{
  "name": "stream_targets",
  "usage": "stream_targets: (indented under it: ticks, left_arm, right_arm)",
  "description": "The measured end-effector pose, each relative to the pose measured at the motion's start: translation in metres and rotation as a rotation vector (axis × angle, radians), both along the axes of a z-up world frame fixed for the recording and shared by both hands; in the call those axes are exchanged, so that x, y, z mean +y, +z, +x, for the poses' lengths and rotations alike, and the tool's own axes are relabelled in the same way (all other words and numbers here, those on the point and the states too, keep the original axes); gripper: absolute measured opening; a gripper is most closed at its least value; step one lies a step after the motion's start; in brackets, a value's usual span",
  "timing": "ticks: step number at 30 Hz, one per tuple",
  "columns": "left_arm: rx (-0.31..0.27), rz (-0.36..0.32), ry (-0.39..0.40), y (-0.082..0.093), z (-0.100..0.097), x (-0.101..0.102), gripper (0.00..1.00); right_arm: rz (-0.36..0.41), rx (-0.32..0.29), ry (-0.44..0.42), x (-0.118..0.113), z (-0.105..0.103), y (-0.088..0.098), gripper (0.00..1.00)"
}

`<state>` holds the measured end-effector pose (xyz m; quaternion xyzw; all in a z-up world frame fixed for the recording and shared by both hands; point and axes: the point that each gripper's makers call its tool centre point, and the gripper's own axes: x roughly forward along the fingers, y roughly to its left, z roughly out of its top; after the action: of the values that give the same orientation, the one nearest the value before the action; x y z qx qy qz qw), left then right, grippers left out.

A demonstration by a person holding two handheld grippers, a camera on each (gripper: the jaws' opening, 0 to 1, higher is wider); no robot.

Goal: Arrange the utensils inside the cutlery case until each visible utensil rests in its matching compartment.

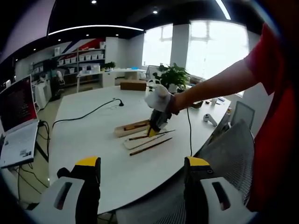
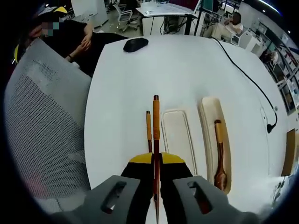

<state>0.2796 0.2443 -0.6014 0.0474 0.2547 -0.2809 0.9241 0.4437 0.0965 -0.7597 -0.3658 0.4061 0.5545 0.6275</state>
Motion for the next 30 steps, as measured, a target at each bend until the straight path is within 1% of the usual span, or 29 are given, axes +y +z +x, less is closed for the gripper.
stream_targets:
  ticks: [6, 9, 12, 16, 17, 19, 23, 27, 30]
  left_arm:
    - [0.004, 0.001, 0.0, -0.001, 0.0, 0.0, 0.74]
    - [0.005, -0.001, 0.003, -0.002, 0.001, 0.0, 0.74]
    - [0.011, -0.003, 0.007, -0.004, 0.001, 0.001, 0.74]
    - [0.015, -0.006, 0.008, -0.004, 0.0, -0.001, 0.74]
    - [0.015, -0.008, 0.01, -0.003, 0.0, 0.0, 0.74]
    - [0.017, -0.012, 0.014, -0.004, 0.001, 0.0, 0.74]
    - [0.019, -0.001, 0.007, -0.004, 0.001, 0.001, 0.74]
    - [0.021, -0.008, 0.012, -0.002, 0.003, -0.001, 0.74]
    - [0.024, -0.004, 0.008, -0.002, 0.002, -0.003, 0.74]
  right_arm:
    - [-0.005, -0.02, 0.003, -0.001, 0.013, 0.012, 0.0]
    - [-0.012, -0.027, 0.016, -0.002, 0.018, 0.013, 0.0]
    - [-0.013, -0.026, 0.023, -0.002, 0.022, 0.015, 0.0]
    - [0.012, -0.011, 0.036, 0.001, 0.023, 0.02, 0.0]
    - [0.007, -0.01, 0.036, 0.001, 0.024, 0.02, 0.0]
    - [-0.007, -0.023, 0.046, 0.0, 0.029, 0.022, 0.0]
    - [0.01, -0.03, 0.037, 0.0, 0.042, 0.034, 0.0]
    - [0.003, -0.052, 0.042, -0.002, 0.057, 0.043, 0.0]
    - [0.007, -0.059, 0.04, -0.001, 0.065, 0.049, 0.0]
